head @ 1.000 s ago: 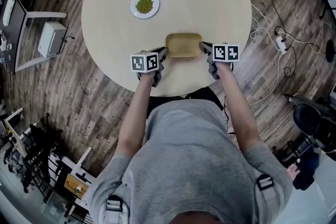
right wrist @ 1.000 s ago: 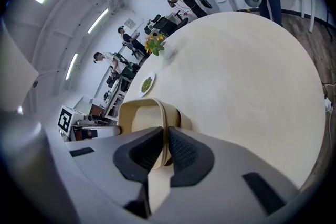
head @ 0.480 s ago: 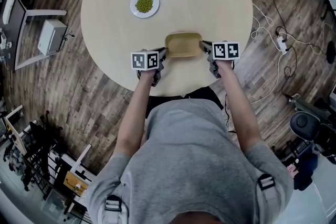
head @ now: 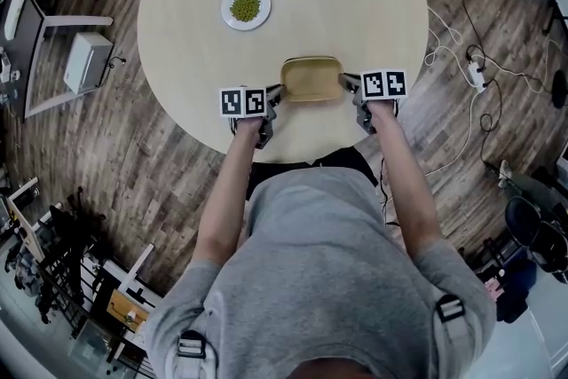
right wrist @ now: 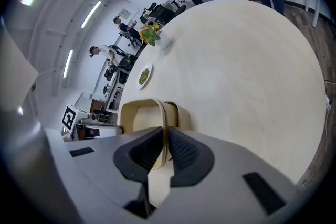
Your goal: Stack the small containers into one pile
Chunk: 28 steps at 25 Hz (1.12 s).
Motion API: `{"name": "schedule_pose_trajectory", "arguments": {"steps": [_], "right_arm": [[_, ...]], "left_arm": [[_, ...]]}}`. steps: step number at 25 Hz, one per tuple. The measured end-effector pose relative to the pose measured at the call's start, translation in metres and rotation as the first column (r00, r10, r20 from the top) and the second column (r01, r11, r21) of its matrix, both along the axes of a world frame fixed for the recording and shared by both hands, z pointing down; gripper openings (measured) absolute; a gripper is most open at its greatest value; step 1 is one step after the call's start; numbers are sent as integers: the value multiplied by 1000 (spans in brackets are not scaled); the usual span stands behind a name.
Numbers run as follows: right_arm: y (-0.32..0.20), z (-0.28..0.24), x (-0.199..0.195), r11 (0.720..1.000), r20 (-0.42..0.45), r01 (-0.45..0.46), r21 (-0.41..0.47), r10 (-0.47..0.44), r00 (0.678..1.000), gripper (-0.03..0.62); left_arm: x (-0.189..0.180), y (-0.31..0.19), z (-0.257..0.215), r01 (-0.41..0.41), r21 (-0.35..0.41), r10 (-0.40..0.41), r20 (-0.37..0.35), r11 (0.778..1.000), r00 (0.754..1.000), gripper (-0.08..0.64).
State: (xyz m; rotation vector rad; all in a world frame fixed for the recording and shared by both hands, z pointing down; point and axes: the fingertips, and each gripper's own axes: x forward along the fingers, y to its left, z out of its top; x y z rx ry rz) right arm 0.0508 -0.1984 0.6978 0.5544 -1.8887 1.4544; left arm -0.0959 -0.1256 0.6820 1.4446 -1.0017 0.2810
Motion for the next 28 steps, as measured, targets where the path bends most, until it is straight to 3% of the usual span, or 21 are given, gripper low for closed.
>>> {"name": "schedule_pose_trajectory", "arguments": {"steps": [7, 19, 22, 28], "right_arm": [[0, 8, -6, 1000, -8, 14, 2, -14, 1000, 41], [-5, 16, -6, 992, -7, 8, 123, -8, 1000, 72], [-7, 17, -6, 992, 30, -22, 120, 18, 999, 74], [-7, 17, -5, 994, 109, -85, 69, 77, 991, 72]], "left_arm": [[-6, 0, 9, 3, -12, -3, 19, 1000, 1000, 52], [-10, -3, 23, -88, 33, 81, 179, 996, 981, 72], [-14, -4, 29, -93, 37, 83, 215, 995, 973, 112], [-22, -1, 31, -47, 31, 40, 188, 998, 981, 180]]}}
